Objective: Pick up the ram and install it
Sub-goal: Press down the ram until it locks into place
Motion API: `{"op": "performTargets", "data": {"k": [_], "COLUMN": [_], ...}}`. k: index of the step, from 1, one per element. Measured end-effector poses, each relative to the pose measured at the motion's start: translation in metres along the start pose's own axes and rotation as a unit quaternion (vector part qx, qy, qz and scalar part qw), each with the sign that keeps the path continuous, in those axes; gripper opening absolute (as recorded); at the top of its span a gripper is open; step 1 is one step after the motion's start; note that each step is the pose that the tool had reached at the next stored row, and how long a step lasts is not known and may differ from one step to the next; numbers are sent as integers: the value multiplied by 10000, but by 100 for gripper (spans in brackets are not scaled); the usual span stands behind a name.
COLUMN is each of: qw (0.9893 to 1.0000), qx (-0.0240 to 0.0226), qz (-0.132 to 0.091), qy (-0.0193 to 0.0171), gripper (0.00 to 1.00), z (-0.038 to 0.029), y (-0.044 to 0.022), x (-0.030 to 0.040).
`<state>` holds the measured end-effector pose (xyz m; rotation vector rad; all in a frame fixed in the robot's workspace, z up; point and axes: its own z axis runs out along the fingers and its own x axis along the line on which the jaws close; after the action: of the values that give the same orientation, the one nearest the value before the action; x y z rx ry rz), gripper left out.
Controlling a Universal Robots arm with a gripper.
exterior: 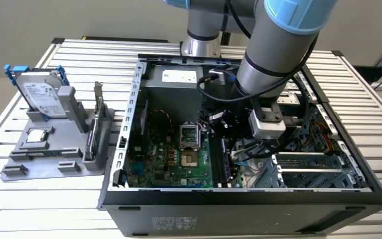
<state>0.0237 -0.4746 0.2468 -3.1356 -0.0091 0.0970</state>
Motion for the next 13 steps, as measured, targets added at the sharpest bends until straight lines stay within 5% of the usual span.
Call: {"op": "performTargets", "data": {"k": [7,13], "qw": [9986,9948], "qx": [-32,-62], "qz": [-520,-1015], "qy": [-2,-5], "gripper": [0,0], "z": [0,1], "y": [-7,-8], "x": [-1,-1]}}
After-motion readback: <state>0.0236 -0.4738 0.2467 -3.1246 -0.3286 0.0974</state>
